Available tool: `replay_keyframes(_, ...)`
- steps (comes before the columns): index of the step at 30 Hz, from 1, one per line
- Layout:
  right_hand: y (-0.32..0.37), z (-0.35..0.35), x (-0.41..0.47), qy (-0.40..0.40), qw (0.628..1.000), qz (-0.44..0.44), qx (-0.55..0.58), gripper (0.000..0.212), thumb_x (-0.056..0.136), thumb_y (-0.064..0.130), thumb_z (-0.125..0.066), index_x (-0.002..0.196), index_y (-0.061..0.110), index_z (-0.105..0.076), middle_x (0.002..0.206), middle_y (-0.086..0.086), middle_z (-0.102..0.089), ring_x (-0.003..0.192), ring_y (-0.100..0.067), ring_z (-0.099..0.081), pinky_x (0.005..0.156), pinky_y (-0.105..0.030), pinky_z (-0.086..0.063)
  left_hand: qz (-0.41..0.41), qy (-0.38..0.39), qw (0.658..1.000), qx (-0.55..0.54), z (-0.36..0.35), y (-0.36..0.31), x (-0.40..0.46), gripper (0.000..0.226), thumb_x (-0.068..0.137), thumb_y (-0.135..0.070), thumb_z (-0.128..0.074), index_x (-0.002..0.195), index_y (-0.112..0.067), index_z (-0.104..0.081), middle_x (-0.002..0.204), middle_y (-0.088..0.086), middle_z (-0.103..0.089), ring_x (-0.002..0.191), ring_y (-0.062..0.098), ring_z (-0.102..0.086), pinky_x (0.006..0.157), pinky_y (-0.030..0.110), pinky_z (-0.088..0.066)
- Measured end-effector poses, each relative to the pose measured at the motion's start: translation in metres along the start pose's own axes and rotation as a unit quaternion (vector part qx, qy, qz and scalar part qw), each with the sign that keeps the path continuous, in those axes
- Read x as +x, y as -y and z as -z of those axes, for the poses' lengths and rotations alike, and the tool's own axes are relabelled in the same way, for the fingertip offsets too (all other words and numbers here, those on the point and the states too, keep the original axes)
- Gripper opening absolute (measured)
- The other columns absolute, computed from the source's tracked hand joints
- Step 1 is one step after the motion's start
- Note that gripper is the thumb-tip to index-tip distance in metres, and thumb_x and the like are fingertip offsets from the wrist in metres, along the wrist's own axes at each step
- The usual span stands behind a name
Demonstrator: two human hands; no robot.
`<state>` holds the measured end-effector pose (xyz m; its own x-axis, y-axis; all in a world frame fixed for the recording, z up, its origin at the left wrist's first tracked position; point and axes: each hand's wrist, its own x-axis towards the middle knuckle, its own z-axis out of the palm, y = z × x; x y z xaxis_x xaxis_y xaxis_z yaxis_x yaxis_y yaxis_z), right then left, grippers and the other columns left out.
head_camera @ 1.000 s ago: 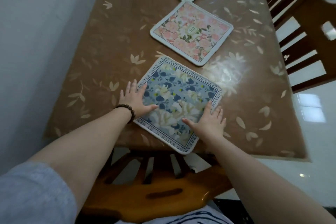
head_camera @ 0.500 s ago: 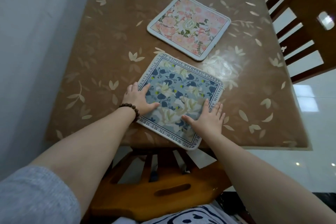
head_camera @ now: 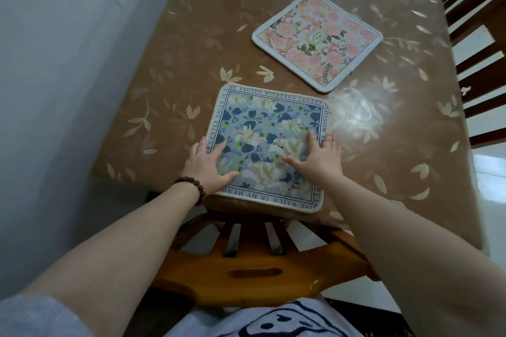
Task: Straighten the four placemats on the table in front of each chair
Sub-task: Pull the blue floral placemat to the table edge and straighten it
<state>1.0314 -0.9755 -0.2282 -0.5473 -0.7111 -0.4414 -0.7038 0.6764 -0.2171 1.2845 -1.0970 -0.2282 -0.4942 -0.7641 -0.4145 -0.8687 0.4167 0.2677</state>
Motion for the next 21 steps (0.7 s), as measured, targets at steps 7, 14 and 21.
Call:
replay_keyframes(7, -0.003, -0.004, -0.008, 0.003, 1.000, 0.005, 0.027, 0.114, 0.067, 0.084, -0.047, 0.151, 0.024, 0.003, 0.156, -0.020, 0.012, 0.144, -0.032, 0.014, 0.116, -0.043, 0.004, 0.011, 0.005, 1.000, -0.010, -0.003, -0.003, -0.007, 0.088, 0.074, -0.072, -0.056, 0.147, -0.041, -0.017, 0.158, 0.009, -0.003, 0.143, 0.027, -0.002, 0.113, 0.049, -0.019)
replay_keyframes(14, -0.004, -0.014, -0.053, 0.045, 0.995, -0.016, 0.087, 0.131, 0.055, 0.078, -0.063, 0.149, 0.024, 0.012, 0.155, -0.020, 0.016, 0.143, -0.033, 0.014, 0.115, -0.044, -0.003, 0.015, 0.019, 1.000, 0.019, -0.008, 0.005, -0.011, 0.110, 0.057, -0.087, -0.051, 0.147, -0.041, -0.009, 0.158, 0.010, -0.001, 0.143, 0.030, -0.002, 0.112, 0.052, -0.016)
replay_keyframes(21, 0.001, -0.024, -0.090, 0.070, 0.997, -0.003, 0.009, 0.135, 0.057, 0.061, -0.078, 0.147, 0.030, 0.017, 0.153, -0.027, 0.017, 0.142, -0.038, 0.016, 0.116, -0.045, -0.001, -0.006, 0.060, 0.993, 0.105, -0.017, 0.015, -0.025, 0.134, 0.042, -0.089, -0.060, 0.145, -0.043, 0.013, 0.157, 0.012, 0.018, 0.143, 0.028, 0.018, 0.114, 0.049, -0.001)
